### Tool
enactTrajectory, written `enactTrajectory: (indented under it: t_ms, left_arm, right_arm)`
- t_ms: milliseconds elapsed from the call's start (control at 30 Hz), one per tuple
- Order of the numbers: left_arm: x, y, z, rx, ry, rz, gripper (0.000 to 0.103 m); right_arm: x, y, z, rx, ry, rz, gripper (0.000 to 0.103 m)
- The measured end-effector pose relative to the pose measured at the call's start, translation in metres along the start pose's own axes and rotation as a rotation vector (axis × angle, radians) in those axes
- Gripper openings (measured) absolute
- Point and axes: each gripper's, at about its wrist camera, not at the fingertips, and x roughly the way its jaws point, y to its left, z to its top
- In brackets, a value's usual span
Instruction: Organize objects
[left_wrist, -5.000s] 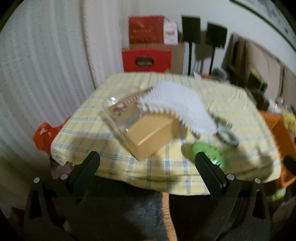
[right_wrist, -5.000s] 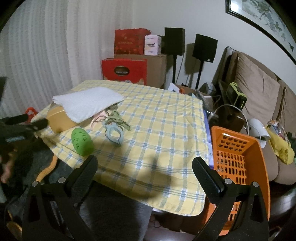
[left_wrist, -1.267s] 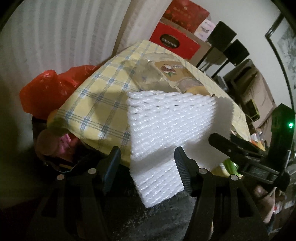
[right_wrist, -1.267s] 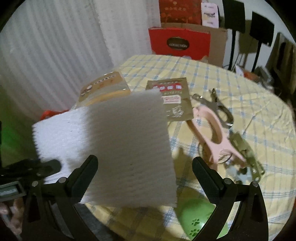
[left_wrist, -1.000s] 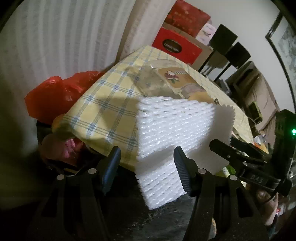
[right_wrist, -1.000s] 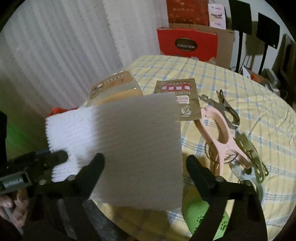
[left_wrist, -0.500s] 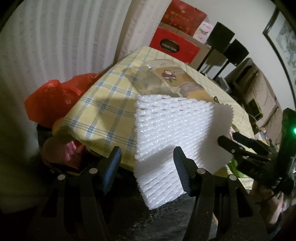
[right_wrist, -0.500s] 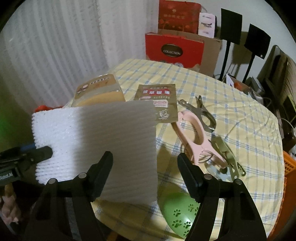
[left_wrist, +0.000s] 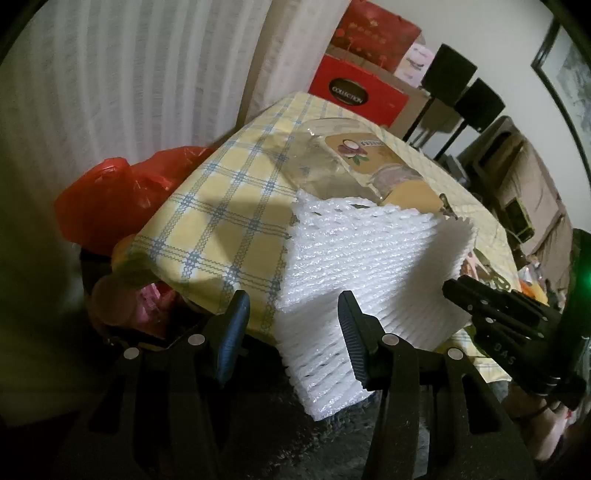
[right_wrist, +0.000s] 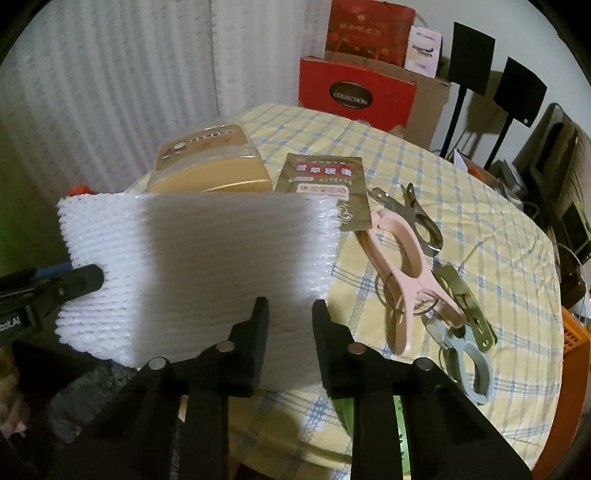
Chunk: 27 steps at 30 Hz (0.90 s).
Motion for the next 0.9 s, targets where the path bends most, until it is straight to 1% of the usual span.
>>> enactTrajectory:
  t_ms: [67, 233, 333, 400, 533, 600, 633, 700, 833, 900]
  left_arm:
    - [0.000, 0.000, 0.000, 0.001, -0.001, 0.001, 0.046]
    - [0.002, -0.001, 0.000, 0.019, -0.005, 0.012, 0.046]
    - [0.003, 0.001, 0.001, 0.015, -0.002, 0.005, 0.046]
    - [0.003, 0.002, 0.001, 0.015, -0.002, 0.005, 0.046]
    - [0.004, 0.003, 0.001, 0.012, 0.004, 0.006, 0.046]
    - [0.005, 0.003, 0.001, 0.014, 0.006, 0.007, 0.046]
    - [0.005, 0.003, 0.001, 0.015, 0.006, 0.008, 0.046]
    - [0.006, 0.003, 0.000, 0.018, 0.011, 0.012, 0.046]
    - [0.010, 0.004, -0.001, 0.014, 0.020, 0.014, 0.046]
    - [0.009, 0.005, -0.001, 0.006, 0.023, 0.004, 0.046]
  right_arm:
    - [-0.001, 0.000, -0.001, 0.001, -0.003, 0.001, 0.020]
    - [0.001, -0.002, -0.001, 0.002, 0.008, -0.001, 0.020]
    - [0.002, -0.006, 0.000, 0.014, 0.008, -0.004, 0.021]
    - [0.002, -0.008, 0.000, 0.016, 0.006, -0.016, 0.031]
    - [0.004, -0.011, -0.001, 0.015, 0.009, -0.043, 0.044]
    - [0.004, -0.014, -0.001, 0.022, 0.008, -0.052, 0.055]
    - [0.004, -0.016, -0.001, 0.026, 0.010, -0.056, 0.057]
    - [0.005, -0.019, -0.001, 0.037, 0.011, -0.061, 0.066]
    - [0.006, -0.024, 0.000, 0.053, 0.013, -0.034, 0.067]
    - [0.004, -0.029, 0.002, 0.051, -0.006, -0.008, 0.067]
